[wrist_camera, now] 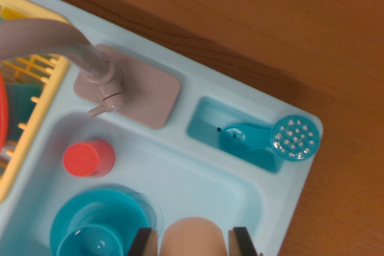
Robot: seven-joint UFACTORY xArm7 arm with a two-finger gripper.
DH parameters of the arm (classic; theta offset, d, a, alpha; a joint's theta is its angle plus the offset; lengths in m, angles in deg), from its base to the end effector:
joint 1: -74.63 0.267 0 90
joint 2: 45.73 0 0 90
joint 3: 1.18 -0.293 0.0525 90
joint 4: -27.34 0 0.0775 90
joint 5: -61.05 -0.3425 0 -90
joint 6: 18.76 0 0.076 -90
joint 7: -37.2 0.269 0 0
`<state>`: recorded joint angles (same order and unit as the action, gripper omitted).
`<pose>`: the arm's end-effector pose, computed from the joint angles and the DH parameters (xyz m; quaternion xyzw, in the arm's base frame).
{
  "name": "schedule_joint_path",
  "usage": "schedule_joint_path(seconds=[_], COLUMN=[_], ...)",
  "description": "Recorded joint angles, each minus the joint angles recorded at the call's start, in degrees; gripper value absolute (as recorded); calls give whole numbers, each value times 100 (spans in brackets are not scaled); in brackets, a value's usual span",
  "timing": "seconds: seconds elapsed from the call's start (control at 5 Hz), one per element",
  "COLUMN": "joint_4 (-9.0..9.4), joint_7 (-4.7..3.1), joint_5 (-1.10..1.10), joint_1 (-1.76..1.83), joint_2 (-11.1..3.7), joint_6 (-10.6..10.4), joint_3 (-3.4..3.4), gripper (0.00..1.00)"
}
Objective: Pick detergent from the sink
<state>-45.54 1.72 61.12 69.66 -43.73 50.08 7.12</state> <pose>0.4836 -0.1144 0.2874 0.9799 0.1924 0.0486 0.0199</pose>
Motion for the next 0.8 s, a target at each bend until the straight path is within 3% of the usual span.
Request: schedule_joint_path(seconds=[0.2, 0.4, 0.8], joint_4=[0, -97, -167], joint_7=[0, 10, 16], joint_5=[0, 13, 22], joint_1=[0, 1, 2], joint_2=[0, 55, 95], joint_6=[0, 151, 261], joint_3=[0, 0, 0], gripper=[100, 100, 100])
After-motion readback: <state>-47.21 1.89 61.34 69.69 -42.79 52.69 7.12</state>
